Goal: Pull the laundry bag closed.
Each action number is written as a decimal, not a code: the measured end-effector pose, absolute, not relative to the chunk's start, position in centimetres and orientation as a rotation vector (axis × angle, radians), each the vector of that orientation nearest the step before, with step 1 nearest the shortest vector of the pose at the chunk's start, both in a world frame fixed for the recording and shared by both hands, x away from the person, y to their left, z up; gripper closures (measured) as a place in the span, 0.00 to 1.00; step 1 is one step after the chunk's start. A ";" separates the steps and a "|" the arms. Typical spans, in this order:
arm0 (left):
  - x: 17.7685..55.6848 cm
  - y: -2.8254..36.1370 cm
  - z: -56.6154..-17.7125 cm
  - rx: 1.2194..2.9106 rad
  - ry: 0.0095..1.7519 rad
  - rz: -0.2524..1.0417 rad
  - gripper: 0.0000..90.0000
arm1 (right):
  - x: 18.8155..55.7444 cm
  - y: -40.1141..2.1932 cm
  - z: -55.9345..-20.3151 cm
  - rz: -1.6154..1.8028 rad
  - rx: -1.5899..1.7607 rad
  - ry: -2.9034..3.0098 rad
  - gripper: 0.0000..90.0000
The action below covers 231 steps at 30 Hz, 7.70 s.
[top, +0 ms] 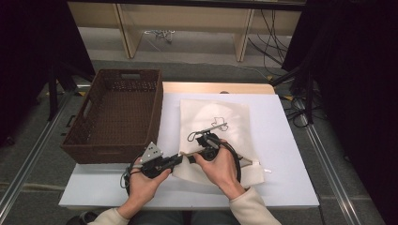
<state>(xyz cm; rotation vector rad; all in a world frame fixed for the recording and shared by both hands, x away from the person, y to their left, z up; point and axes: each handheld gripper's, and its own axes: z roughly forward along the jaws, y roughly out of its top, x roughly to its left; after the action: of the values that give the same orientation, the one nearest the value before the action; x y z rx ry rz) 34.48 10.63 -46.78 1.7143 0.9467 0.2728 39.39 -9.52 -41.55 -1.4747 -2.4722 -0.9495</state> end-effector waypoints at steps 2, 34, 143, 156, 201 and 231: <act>34.4 10.6 -46.7 1.709 0.949 0.260 0.95 | 39.4 -9.6 -41.5 -0.941 -1.484 -2.490 0.97; 34.4 10.7 -46.5 1.666 0.975 0.174 0.95 | 39.3 -10.8 -41.4 -0.872 -1.582 -2.528 0.97; 34.7 11.7 -47.0 1.723 0.972 0.315 0.95 | 39.1 -13.8 -41.3 -0.754 -1.673 -2.534 0.97; 34.7 11.8 -46.9 1.727 0.969 0.314 0.95 | 38.8 -14.0 -41.1 -0.736 -1.711 -2.516 0.97; 34.8 12.0 -47.1 1.732 0.977 0.318 0.95 | 38.8 -14.3 -41.1 -0.693 -1.735 -2.515 0.97; 34.8 12.1 -47.2 1.724 0.999 0.312 0.95 | 38.7 -15.1 -41.1 -0.677 -1.762 -2.500 0.97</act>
<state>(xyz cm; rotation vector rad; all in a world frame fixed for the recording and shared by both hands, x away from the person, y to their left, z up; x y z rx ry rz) 34.84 12.12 -47.16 1.7243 0.9992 0.3119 38.69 -15.09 -41.10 -1.7616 -2.4997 -0.6771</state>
